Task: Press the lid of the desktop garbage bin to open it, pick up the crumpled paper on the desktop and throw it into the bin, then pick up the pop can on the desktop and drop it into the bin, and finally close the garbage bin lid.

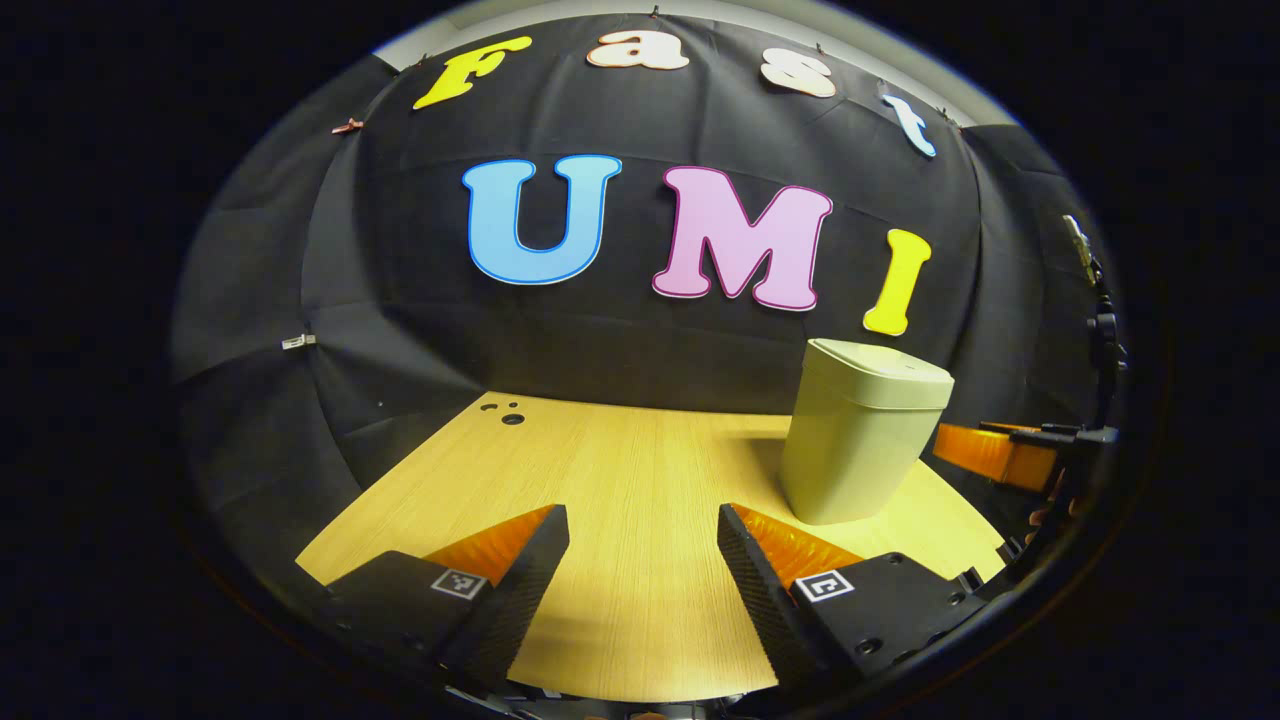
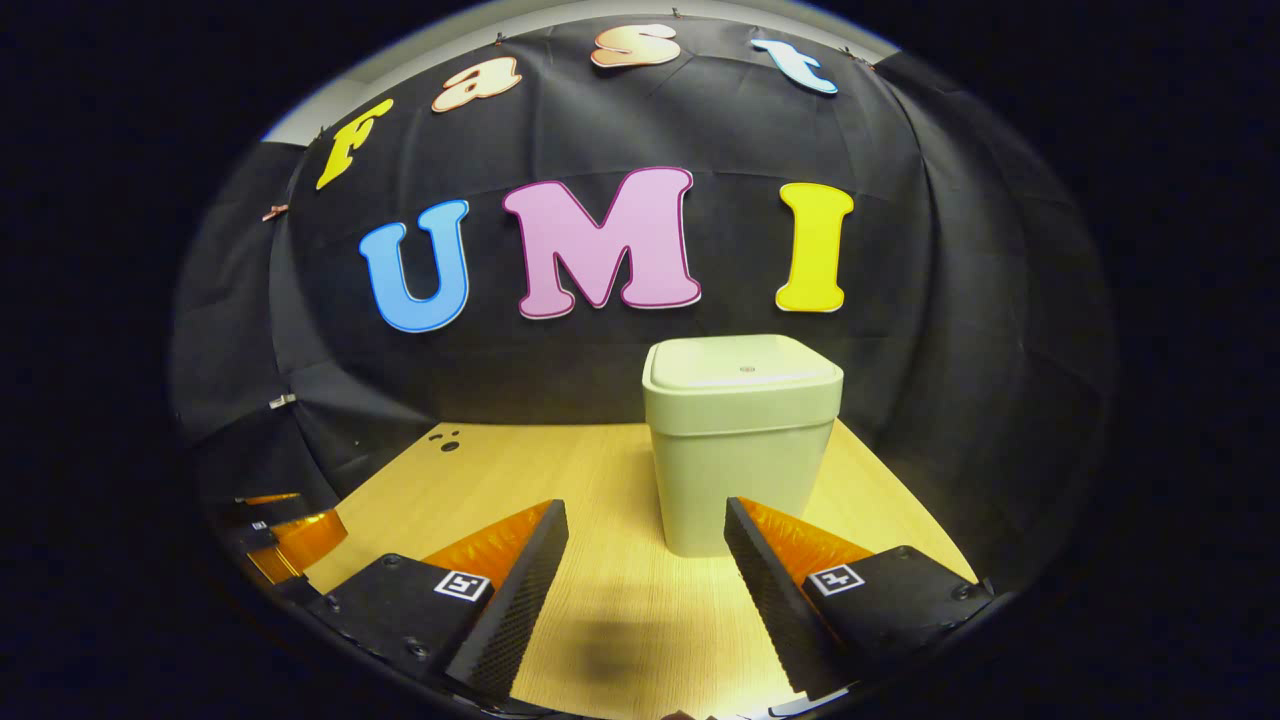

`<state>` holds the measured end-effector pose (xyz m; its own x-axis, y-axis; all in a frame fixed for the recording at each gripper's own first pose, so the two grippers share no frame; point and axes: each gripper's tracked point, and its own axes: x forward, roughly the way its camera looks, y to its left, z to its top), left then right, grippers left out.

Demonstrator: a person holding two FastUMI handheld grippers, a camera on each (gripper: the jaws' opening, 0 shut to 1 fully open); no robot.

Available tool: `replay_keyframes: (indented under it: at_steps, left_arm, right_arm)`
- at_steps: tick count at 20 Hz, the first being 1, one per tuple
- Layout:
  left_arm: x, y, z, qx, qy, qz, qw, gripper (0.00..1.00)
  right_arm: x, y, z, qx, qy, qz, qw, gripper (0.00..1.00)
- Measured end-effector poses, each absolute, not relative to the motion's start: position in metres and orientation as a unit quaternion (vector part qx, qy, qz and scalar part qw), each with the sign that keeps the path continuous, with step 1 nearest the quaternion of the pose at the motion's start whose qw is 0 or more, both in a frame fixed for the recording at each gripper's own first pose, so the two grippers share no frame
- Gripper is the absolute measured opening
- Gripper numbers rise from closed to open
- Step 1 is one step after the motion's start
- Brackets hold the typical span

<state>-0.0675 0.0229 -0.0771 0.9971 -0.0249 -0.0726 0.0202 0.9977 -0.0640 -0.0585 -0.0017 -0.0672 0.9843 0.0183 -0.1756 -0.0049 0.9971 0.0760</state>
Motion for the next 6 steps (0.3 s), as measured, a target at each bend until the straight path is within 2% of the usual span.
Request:
replay_keyframes:
  at_steps: [6]
  left_arm:
    - [-0.074,0.012,-0.092,-0.034,0.048,-0.041,0.997,0.96]
  right_arm:
    - [-0.084,0.02,-0.091,0.042,0.119,0.013,0.992,0.99]
